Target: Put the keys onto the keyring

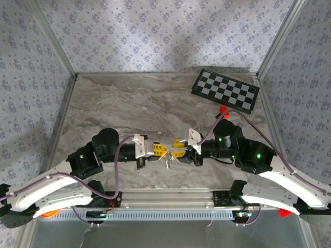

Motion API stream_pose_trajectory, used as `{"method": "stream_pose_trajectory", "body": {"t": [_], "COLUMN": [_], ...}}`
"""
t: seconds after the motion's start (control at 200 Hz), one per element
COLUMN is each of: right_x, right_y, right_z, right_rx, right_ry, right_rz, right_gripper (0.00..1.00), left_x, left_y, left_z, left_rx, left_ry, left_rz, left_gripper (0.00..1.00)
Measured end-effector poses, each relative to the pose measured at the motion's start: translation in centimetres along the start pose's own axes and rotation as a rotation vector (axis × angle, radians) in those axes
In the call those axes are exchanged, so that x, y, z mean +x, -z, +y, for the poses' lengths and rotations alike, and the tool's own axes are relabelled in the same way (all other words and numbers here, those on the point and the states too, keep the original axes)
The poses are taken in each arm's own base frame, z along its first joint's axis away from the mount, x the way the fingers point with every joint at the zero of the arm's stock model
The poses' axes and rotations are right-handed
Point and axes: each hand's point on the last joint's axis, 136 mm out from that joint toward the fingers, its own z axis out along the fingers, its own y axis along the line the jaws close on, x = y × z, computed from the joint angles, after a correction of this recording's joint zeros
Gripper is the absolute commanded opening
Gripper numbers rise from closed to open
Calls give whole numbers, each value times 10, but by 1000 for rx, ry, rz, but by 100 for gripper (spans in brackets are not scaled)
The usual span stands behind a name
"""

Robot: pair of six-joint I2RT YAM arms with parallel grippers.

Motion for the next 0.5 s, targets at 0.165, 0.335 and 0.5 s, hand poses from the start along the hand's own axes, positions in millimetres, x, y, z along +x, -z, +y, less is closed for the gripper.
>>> {"method": "stream_pose_trajectory", "body": {"t": [0.165, 0.335, 0.5], "right_x": [4, 4, 5], "right_y": [-4, -3, -3], "right_z": [-3, -3, -3], "right_rx": [0, 0, -6], "right_ry": [-14, -20, -26], "right_rz": [14, 16, 17], "right_gripper": [12, 4, 5], "left_x": [0, 0, 0], "left_y": [0, 0, 0], "left_z": [0, 0, 0], "left_rx": [0, -2, -1], "left_ry": [0, 0, 0], "left_rz": [0, 0, 0], "left_gripper": [0, 0, 0]}}
